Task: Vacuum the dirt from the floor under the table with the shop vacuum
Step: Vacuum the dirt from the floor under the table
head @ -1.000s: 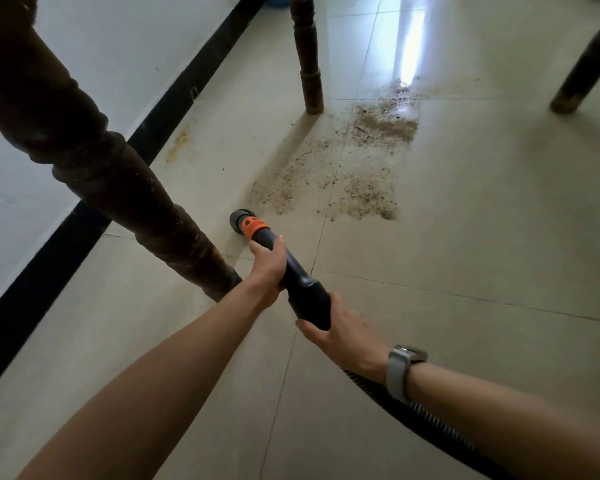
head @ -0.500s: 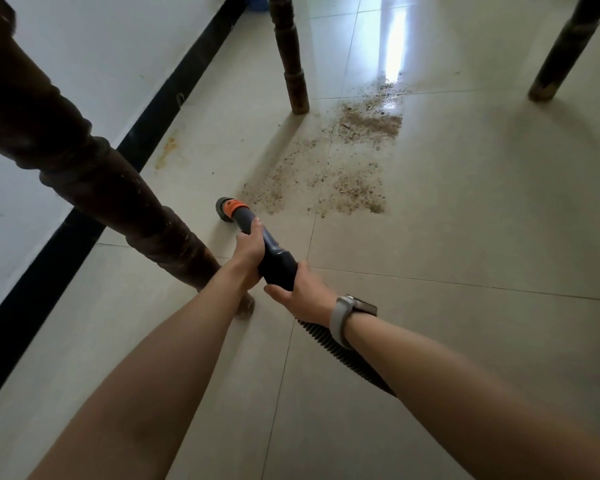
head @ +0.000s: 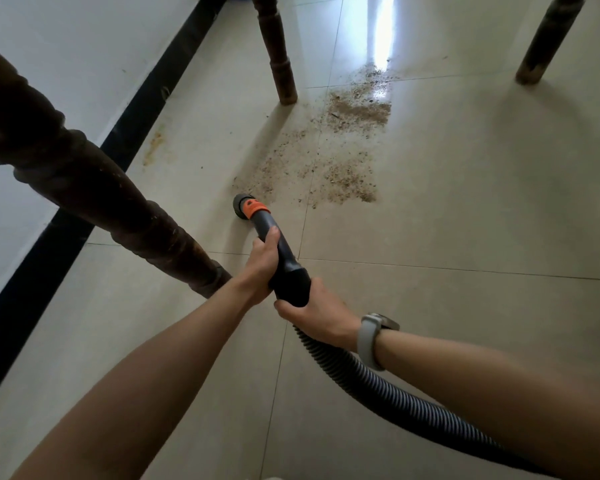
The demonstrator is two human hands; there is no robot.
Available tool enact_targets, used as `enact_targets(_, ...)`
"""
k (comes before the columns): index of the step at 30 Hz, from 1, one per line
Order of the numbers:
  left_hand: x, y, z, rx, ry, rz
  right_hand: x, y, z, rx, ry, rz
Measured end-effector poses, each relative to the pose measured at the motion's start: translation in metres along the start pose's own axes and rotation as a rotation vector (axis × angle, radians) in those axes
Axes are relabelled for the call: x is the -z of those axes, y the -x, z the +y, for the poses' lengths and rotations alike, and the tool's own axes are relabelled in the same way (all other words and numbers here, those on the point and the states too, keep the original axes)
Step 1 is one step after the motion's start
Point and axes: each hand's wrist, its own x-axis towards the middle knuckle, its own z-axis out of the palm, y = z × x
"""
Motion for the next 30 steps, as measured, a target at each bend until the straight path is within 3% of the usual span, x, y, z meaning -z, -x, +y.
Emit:
enact_targets(5, 0.005, -0.001, 0.009, 0.024, 0.108, 0.031, 0.007, -0.004, -0.015, 0.069, 0.041, -0.019)
enact_targets(12, -0.001, 0.027, -0.028, 0.037, 0.018, -0.029, -0.006, 0.038, 0.018, -0.038, 0.065, -0.068)
enact_targets(20, -0.011, 0.018, -0.01, -0.034, -0.005, -0.028, 0.001, 0.016, 0.01, -0.021, 0.051, -0.003)
enact_targets(25, -0.019, 0.024, -0.018, -0.037, -0.085, -0.031, -0.003, 0.02, 0.029, -0.022, -0.023, -0.023)
enact_targets(30, -0.026, 0.039, -0.032, -0.049, -0.158, -0.137, -0.004, 0.032, 0.045, 0.081, -0.141, -0.083)
